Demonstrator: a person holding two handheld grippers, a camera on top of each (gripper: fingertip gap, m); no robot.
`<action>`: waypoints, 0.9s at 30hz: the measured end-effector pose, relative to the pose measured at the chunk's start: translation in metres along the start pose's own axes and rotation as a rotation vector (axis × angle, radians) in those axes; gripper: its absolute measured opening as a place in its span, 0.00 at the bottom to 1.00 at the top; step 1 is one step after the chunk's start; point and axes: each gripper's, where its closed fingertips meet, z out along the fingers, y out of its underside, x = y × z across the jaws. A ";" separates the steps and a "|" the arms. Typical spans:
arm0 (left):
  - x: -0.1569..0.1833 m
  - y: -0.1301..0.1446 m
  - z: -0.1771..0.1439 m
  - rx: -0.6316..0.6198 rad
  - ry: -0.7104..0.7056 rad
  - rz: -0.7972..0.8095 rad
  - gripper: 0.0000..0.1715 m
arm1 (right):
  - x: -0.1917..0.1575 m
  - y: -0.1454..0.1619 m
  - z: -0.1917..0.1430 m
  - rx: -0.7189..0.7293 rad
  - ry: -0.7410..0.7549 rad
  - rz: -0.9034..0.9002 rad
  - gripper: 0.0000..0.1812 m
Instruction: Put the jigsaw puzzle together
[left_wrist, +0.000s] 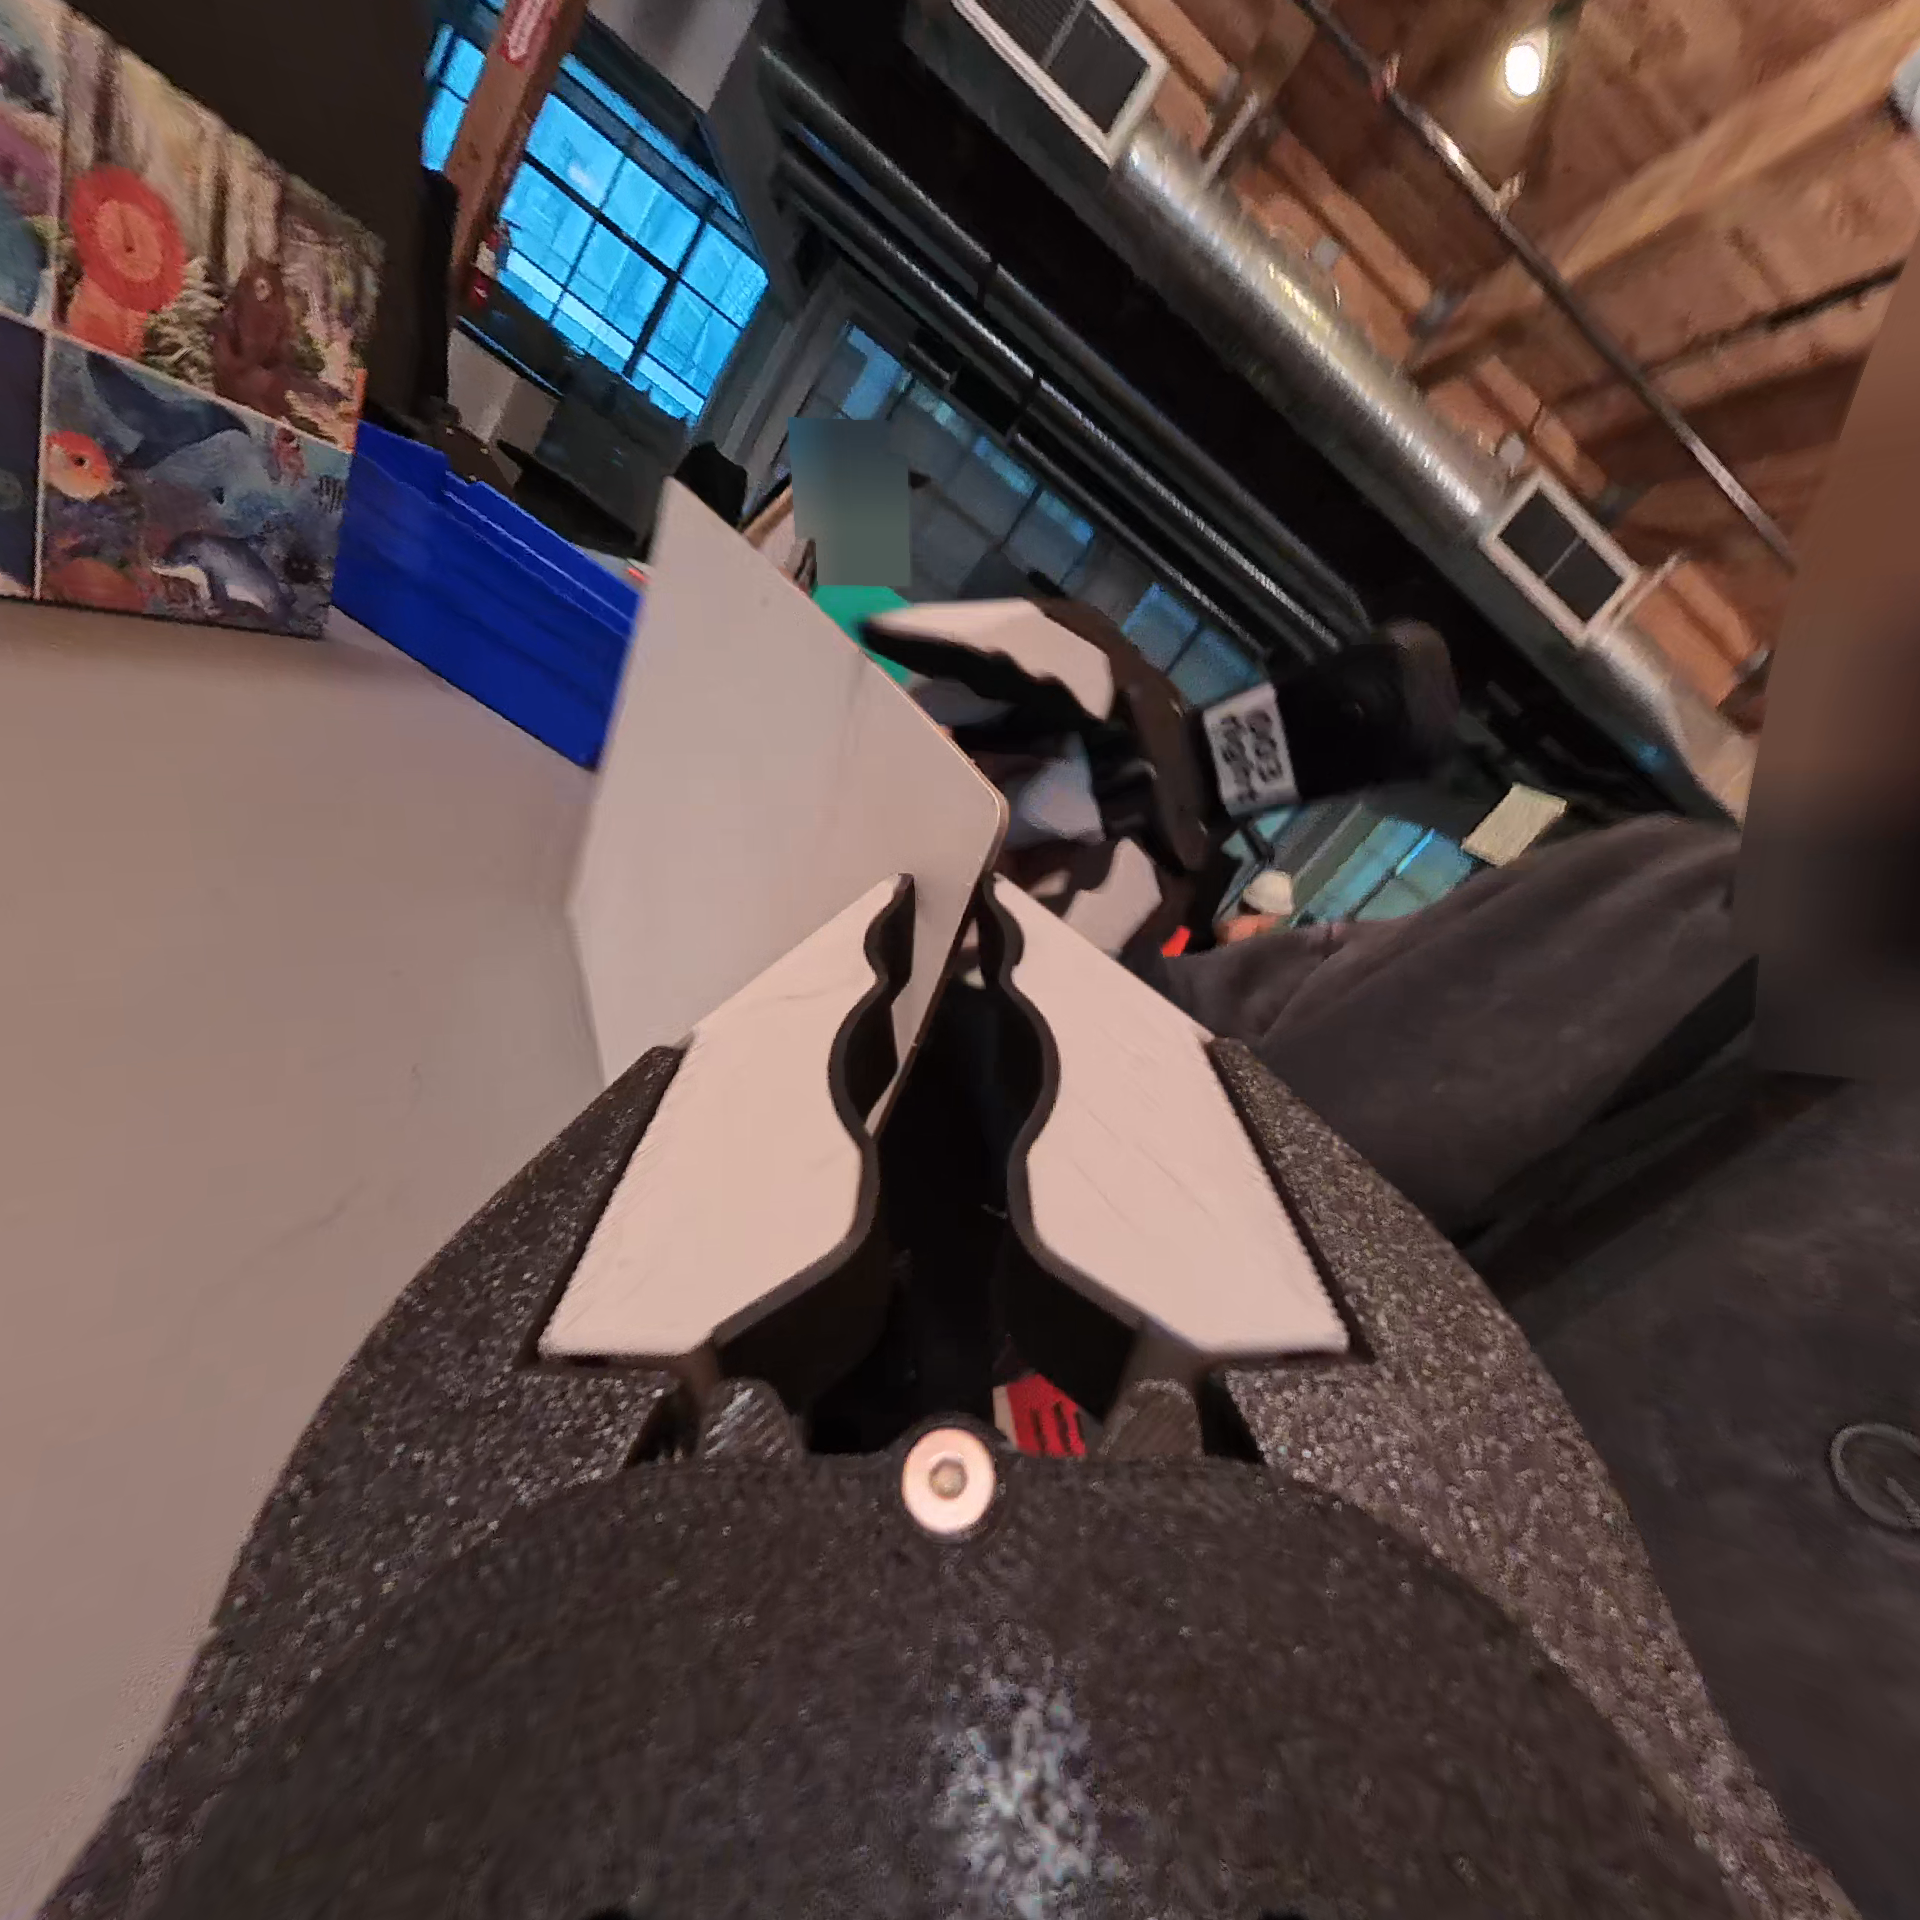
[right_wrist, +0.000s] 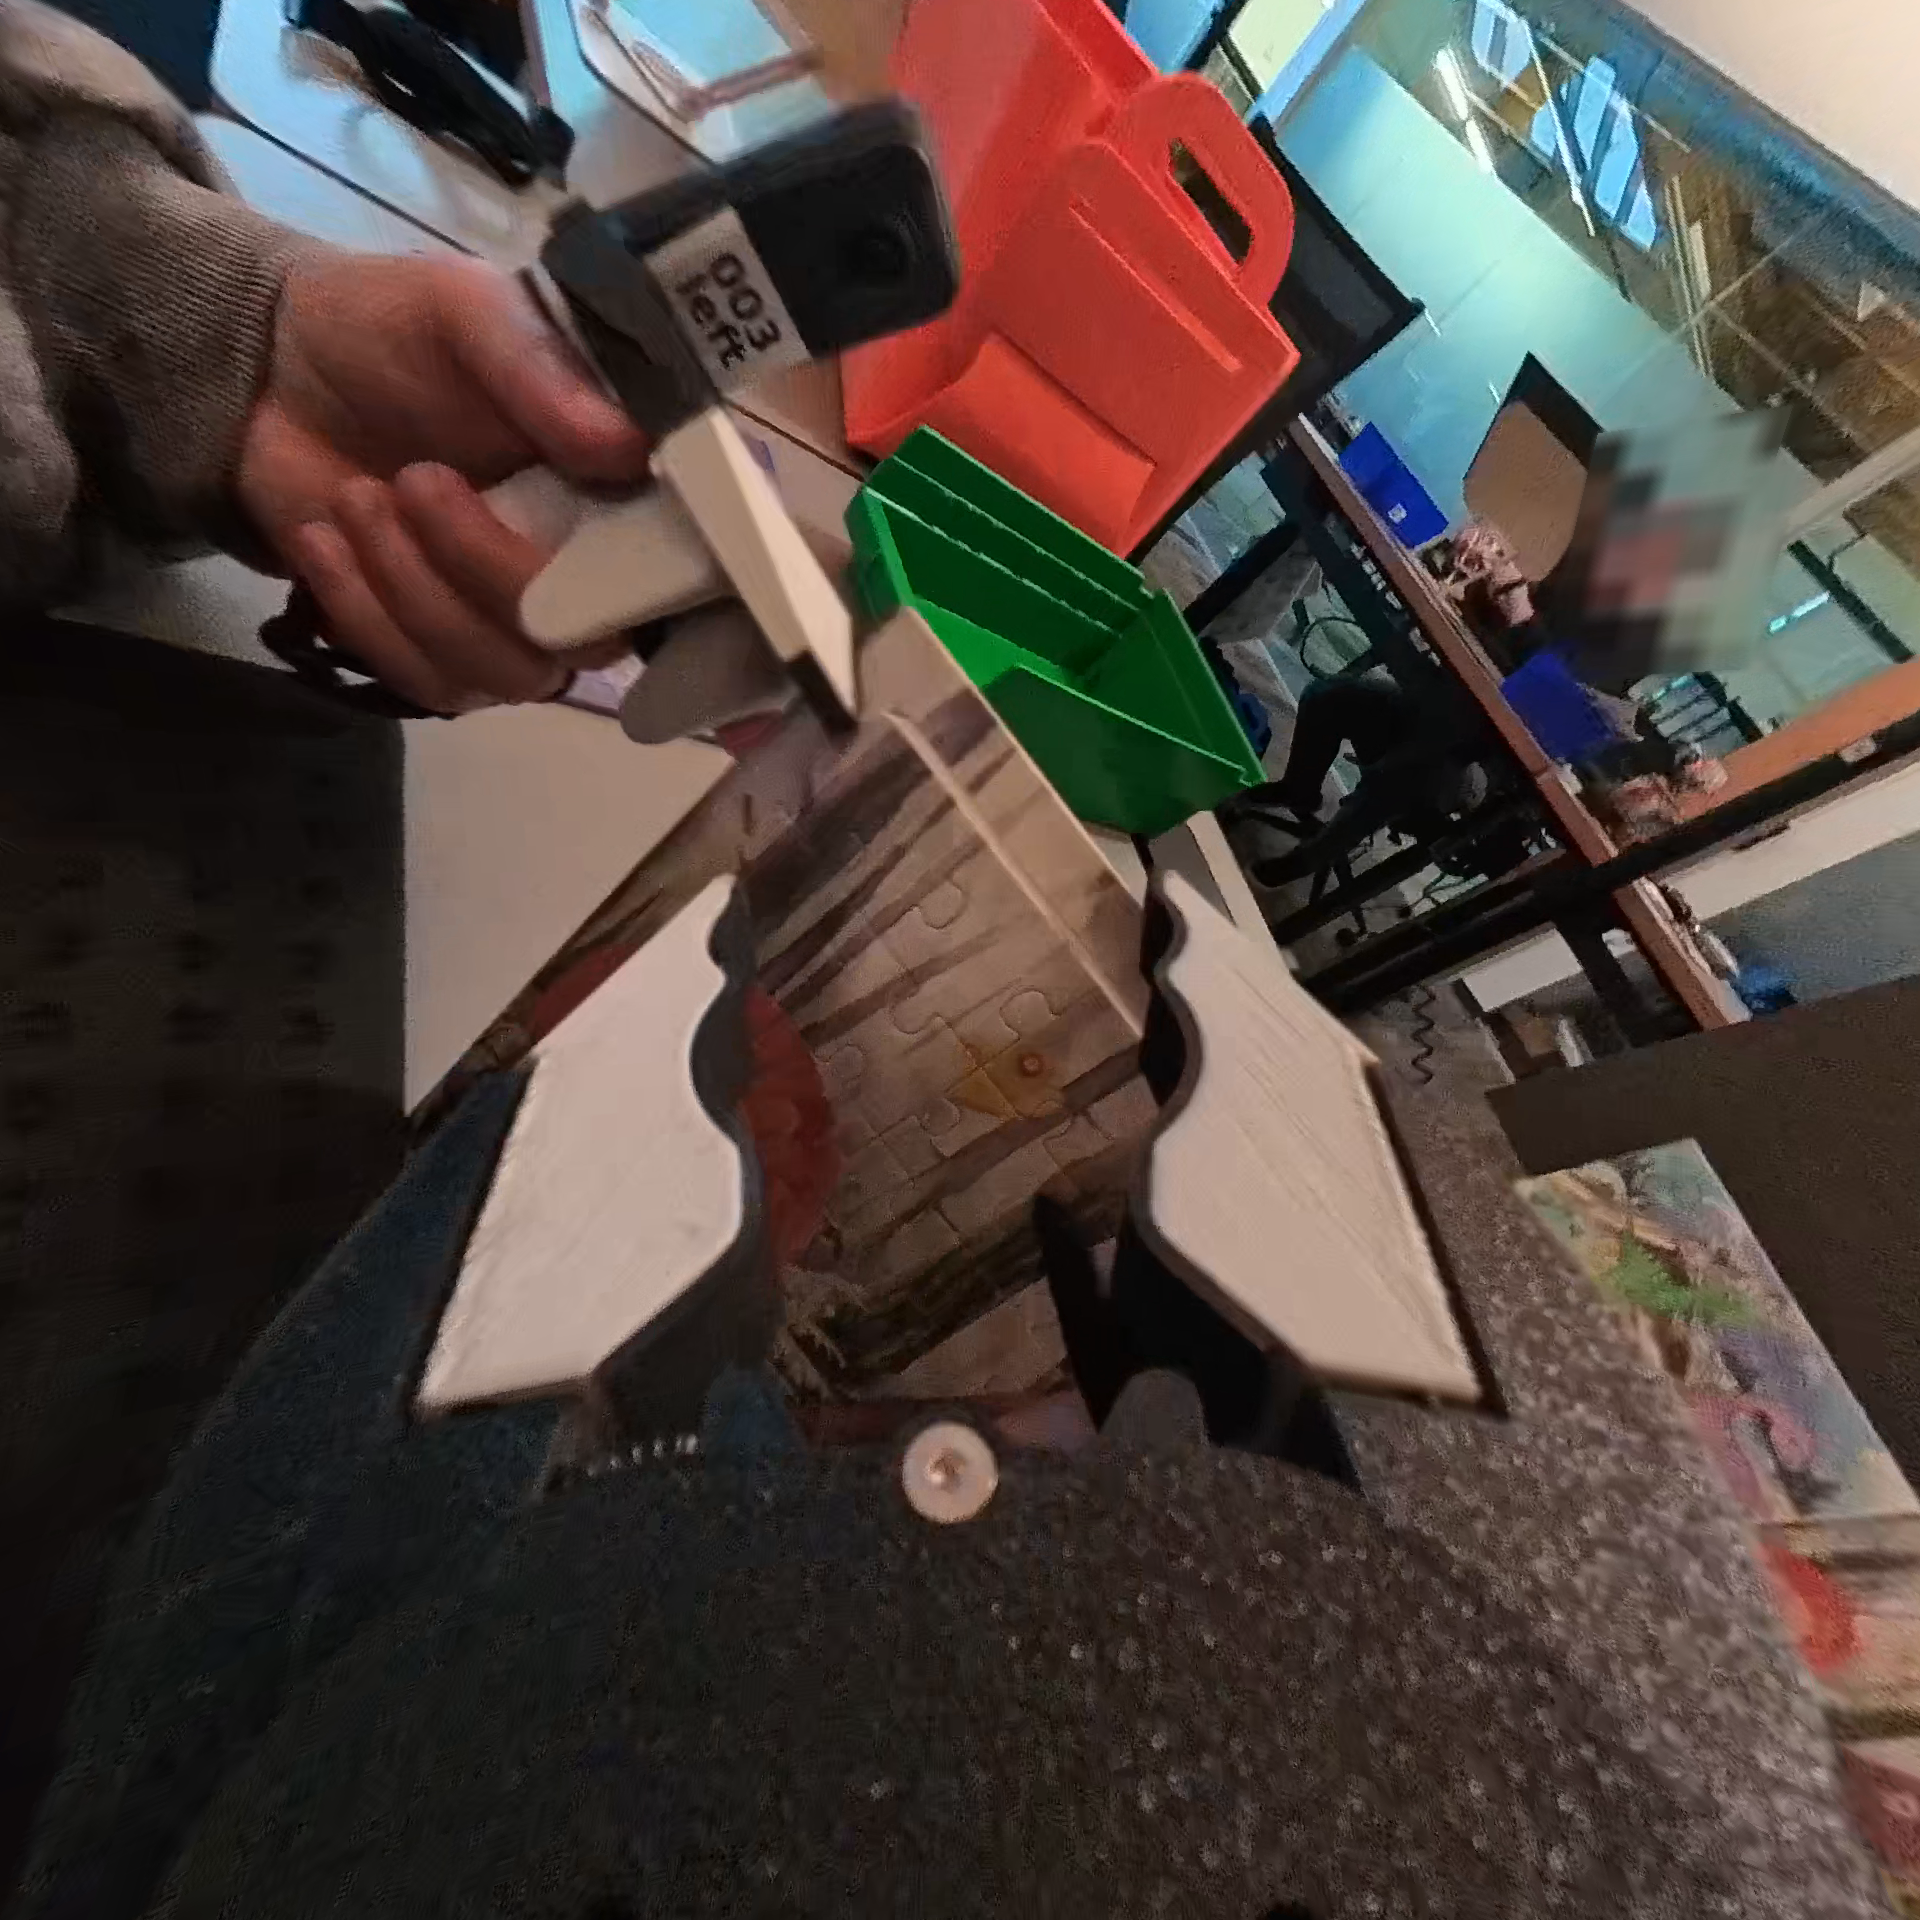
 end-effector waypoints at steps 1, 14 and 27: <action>-0.005 -0.002 -0.001 0.018 -0.009 -0.037 0.06 | -0.007 -0.006 -0.004 0.020 -0.027 -0.028 0.42; 0.000 0.000 0.008 0.042 0.046 -0.173 0.06 | -0.019 0.009 -0.015 -0.132 -0.153 -0.173 0.35; -0.022 -0.007 0.009 0.021 -0.094 -0.057 0.03 | -0.028 -0.006 -0.039 -0.125 -0.302 -0.063 0.23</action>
